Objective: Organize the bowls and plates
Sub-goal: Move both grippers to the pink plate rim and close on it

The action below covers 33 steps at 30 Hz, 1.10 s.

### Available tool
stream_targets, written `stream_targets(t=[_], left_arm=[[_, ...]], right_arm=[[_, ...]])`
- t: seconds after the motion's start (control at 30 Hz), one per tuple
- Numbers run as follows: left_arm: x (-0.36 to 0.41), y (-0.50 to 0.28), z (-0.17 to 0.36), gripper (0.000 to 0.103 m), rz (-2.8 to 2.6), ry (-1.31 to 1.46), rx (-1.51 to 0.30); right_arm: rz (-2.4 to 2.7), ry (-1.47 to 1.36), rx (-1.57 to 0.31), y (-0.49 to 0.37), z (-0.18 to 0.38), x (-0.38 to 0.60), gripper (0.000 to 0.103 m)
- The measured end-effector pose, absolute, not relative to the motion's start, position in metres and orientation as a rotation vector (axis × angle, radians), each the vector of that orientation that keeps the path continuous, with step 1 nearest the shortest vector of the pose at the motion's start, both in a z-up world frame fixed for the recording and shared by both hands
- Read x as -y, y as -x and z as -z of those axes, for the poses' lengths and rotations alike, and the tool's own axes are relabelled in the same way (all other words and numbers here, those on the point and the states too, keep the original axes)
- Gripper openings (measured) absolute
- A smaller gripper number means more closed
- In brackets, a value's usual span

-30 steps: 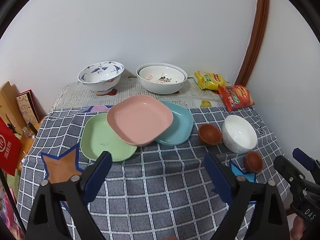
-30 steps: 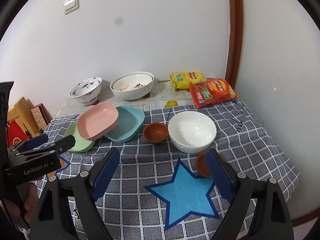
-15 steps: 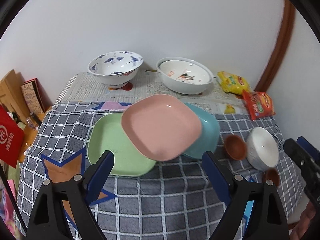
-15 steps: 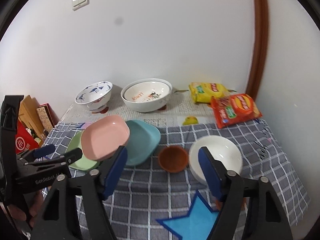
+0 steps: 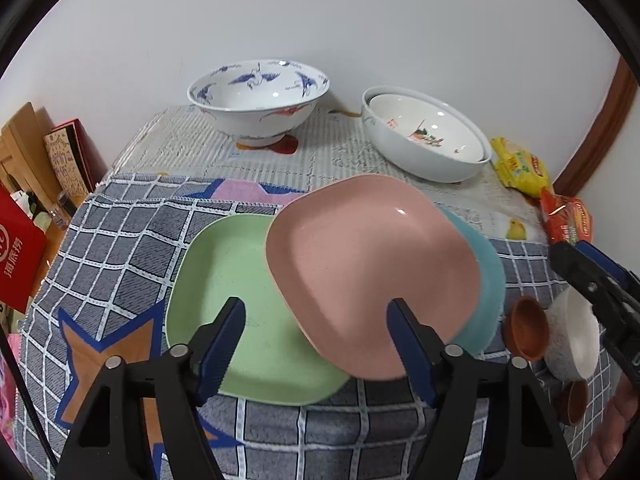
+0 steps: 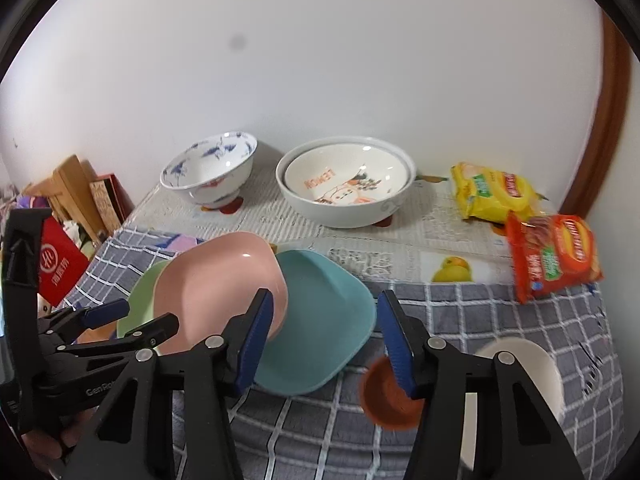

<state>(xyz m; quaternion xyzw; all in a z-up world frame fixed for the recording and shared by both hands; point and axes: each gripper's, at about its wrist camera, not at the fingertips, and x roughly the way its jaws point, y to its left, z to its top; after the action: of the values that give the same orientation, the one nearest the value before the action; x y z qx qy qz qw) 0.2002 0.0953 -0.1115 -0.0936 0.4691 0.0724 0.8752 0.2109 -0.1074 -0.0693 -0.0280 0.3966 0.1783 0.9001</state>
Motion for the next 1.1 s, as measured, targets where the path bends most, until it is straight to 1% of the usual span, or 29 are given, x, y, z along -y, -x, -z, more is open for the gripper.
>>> stream_targets(t=[0.07,0.43,0.5,0.6,0.7,0.73,0.77,0.9,0.97,1.03,1.1], left_arm=[[-0.098,-0.205,0.115,0.067,-0.152,0.209,-0.984],[-0.103,-0.223,0.131,0.067,-0.145,0.224,-1.003],[-0.103,-0.225,0.133,0.065,-0.140,0.232,-1.004],[-0.103,-0.229,0.136,0.061,-0.138,0.228,-1.008],[-0.103,-0.232,0.139,0.050,-0.132,0.226,-1.014],[-0.103,-0.233,0.140,0.048,-0.130,0.226,-1.018],[-0.104,-0.233,0.141,0.044,-0.128,0.225,-1.021],[-0.107,-0.233,0.143,0.031,-0.139,0.225,-1.006],[-0.111,-0.232,0.142,0.020,-0.146,0.232,-1.005],[-0.114,-0.231,0.140,0.016,-0.141,0.237,-1.017],[-0.115,-0.228,0.136,0.015,-0.134,0.227,-1.014]], right_arm=[[-0.395,0.065,-0.843,-0.221,0.078,0.099,0.050],[-0.476,0.096,-0.907,-0.257,0.116,0.065,0.049],[-0.476,0.097,-0.913,-0.261,0.121,0.063,0.048],[-0.494,0.082,-0.935,-0.267,0.128,0.059,0.043],[-0.504,0.071,-0.964,-0.271,0.136,0.056,0.029],[-0.506,0.069,-0.975,-0.272,0.139,0.055,0.019],[-0.507,0.067,-0.983,-0.273,0.141,0.054,0.010],[-0.491,0.063,-0.986,-0.271,0.145,0.056,0.009],[-0.472,0.051,-0.990,-0.269,0.144,0.058,0.008],[-0.459,0.026,-0.992,-0.266,0.141,0.062,0.006],[-0.455,-0.006,-0.983,-0.259,0.133,0.067,0.005]])
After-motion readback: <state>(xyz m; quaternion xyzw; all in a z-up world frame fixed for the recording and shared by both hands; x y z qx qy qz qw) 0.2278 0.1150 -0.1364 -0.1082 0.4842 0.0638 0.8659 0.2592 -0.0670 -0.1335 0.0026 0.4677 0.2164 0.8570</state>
